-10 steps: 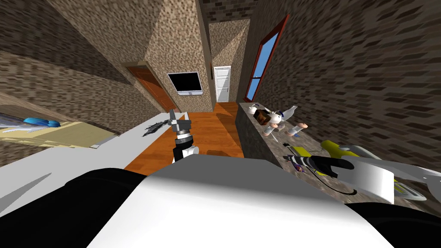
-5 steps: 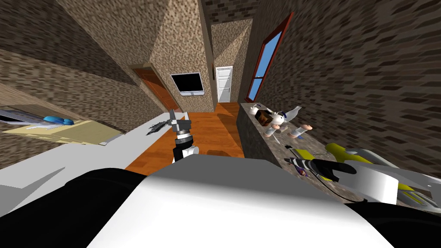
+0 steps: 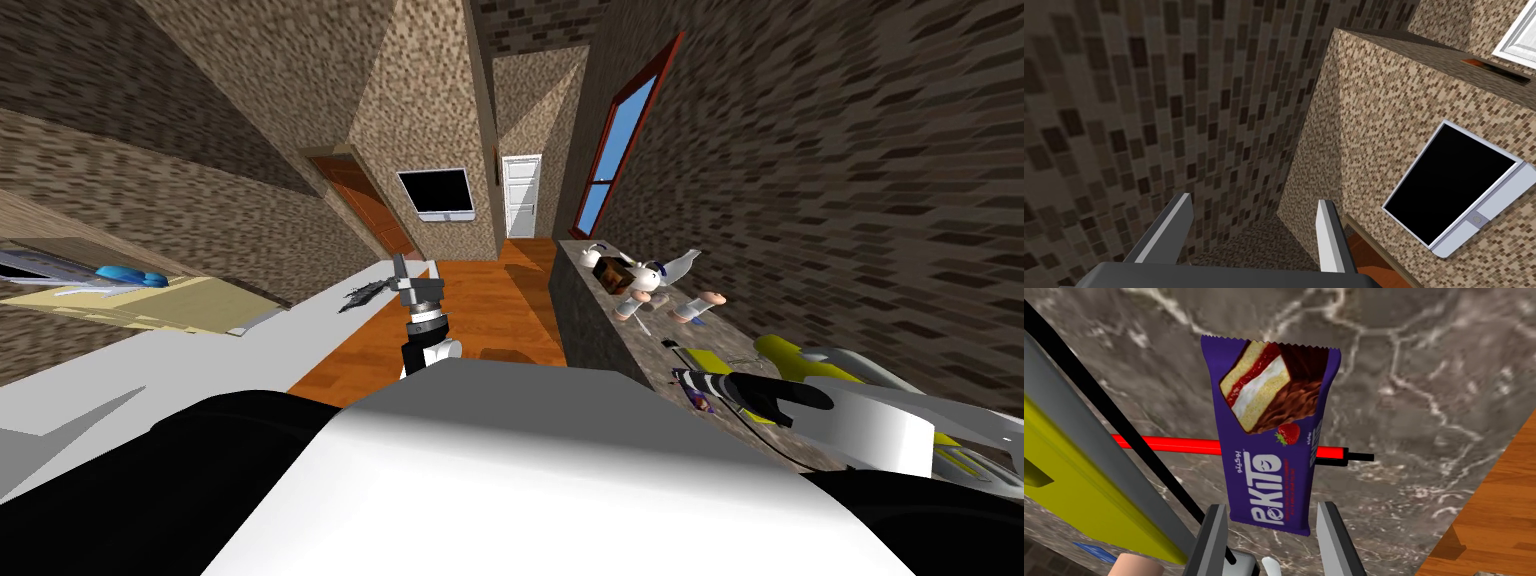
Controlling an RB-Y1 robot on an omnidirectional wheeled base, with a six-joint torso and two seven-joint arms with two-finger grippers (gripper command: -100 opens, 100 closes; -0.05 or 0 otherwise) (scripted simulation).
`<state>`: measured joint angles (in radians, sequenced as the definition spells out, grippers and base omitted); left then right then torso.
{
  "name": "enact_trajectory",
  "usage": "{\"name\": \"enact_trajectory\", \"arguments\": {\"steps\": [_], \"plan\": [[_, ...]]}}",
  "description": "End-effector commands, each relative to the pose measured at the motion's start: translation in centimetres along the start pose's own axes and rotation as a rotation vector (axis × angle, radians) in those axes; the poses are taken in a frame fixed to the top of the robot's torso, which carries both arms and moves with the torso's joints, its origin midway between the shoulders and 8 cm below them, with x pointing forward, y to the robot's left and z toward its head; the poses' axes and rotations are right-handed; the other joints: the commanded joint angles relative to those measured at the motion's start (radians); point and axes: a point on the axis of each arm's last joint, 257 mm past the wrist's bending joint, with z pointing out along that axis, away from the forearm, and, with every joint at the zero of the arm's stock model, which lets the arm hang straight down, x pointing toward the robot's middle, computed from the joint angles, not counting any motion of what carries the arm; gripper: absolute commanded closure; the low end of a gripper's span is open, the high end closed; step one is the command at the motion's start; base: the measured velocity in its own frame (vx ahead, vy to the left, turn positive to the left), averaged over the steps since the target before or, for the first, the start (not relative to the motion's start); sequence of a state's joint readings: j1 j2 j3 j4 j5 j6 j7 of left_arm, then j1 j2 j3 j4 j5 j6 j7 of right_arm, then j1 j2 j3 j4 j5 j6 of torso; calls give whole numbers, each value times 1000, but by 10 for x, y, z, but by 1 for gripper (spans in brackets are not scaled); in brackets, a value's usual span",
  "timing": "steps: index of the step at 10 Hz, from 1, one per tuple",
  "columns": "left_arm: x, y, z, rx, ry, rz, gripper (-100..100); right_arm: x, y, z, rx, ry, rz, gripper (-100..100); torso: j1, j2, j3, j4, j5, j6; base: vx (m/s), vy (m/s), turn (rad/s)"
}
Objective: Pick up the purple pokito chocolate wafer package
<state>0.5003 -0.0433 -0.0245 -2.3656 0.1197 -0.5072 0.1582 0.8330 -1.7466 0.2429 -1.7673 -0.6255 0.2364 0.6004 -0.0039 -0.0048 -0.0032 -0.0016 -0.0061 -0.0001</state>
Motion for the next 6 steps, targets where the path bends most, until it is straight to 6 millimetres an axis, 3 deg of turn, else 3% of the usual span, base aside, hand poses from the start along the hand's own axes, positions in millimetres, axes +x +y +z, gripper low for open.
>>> {"name": "enact_trajectory", "arguments": {"steps": [1, 2, 3, 4, 6], "plan": [[0, 0, 0, 0, 0, 0, 0, 0, 0, 0, 0, 0, 0, 100, 0, 0, 0, 0, 0, 0, 0, 0, 0], [0, 0, 0, 0, 0, 0, 0, 0, 0, 0, 0, 0, 0, 100, 0, 0, 0, 0, 0, 0, 0, 0, 0], [0, 0, 0, 0, 0, 0, 0, 0, 0, 0, 0, 0, 0, 0, 0, 0, 0, 0, 0, 0, 0, 0, 0], [0, 0, 0, 0, 0, 0, 0, -12, 7, -4, -12, -2, -9, 100, 0, 0, 0, 0, 0, 0, -25, -1, -117], [0, 0, 0, 0, 0, 0, 0, -21, 11, -8, -17, -3, -19, 100, 1, 2, 1, 1, 0, 1, -32, 6, -85]]}}
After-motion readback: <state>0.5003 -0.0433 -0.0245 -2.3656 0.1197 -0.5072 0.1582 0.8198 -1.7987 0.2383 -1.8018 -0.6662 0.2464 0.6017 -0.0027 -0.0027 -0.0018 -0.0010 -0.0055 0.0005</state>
